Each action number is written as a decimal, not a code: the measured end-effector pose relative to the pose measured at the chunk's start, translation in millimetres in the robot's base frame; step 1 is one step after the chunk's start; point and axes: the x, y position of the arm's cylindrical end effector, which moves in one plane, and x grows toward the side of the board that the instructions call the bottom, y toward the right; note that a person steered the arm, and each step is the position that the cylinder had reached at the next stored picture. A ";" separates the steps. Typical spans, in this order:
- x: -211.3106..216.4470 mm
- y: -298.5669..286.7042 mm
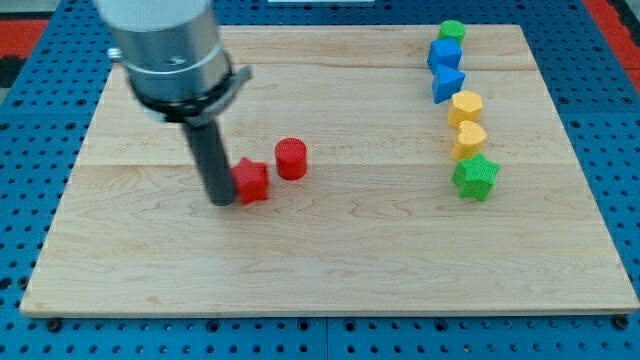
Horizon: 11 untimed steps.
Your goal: Push the yellow heart parallel left to the blue triangle
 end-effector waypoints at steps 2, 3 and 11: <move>40.6 59.8; 52.0 171.5; -113.9 164.8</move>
